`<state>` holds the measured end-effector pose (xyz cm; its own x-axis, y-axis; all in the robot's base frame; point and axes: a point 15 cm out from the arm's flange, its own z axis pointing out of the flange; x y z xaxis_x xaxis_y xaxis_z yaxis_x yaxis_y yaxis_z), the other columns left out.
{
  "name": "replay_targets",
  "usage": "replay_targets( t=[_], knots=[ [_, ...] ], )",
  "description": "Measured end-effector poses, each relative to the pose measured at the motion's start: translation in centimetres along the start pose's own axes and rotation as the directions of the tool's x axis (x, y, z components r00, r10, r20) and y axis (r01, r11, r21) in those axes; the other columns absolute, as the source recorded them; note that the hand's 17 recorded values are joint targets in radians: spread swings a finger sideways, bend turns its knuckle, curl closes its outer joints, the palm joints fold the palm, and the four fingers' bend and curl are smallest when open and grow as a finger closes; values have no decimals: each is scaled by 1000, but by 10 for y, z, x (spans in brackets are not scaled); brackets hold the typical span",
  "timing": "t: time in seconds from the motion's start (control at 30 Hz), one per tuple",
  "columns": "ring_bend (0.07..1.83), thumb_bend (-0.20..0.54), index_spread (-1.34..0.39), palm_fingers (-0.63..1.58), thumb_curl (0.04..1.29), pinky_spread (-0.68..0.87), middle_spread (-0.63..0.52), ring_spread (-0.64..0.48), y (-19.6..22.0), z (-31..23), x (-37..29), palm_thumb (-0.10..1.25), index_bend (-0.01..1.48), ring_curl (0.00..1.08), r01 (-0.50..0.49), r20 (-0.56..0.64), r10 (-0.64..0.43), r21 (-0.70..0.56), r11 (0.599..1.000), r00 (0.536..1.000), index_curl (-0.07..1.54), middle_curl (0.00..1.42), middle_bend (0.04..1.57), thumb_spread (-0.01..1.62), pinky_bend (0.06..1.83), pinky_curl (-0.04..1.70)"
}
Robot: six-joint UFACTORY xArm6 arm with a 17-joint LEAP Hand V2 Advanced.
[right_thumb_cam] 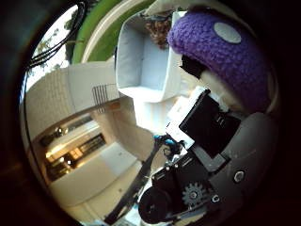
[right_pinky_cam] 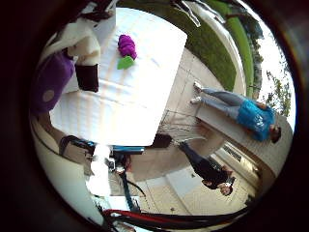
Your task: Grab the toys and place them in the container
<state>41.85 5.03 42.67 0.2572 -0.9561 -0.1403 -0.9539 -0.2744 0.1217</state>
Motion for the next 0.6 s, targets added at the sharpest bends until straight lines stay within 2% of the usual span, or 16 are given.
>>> replay_targets(
  t=[0.23, 0.43, 0.6],
  knots=[
    [1431, -11, -958, 952, 567, 163, -231, -101, -72, 3, -72, 1016, 765, 778, 38, -23, -34, 180, 983, 999, 11, 1030, 1141, 1192, 1493, 780],
    [1434, -23, -991, 951, 587, 154, -232, -103, -129, 43, -105, 997, 855, 782, 23, -15, -20, 219, 975, 1000, -11, 1050, 1142, 1170, 1490, 811],
    [1437, -35, -980, 950, 579, 145, -227, -99, -165, 71, -100, 907, 946, 782, -21, -8, 24, 248, 969, 1000, -1, 1058, 1139, 1169, 1454, 833]
  ],
)
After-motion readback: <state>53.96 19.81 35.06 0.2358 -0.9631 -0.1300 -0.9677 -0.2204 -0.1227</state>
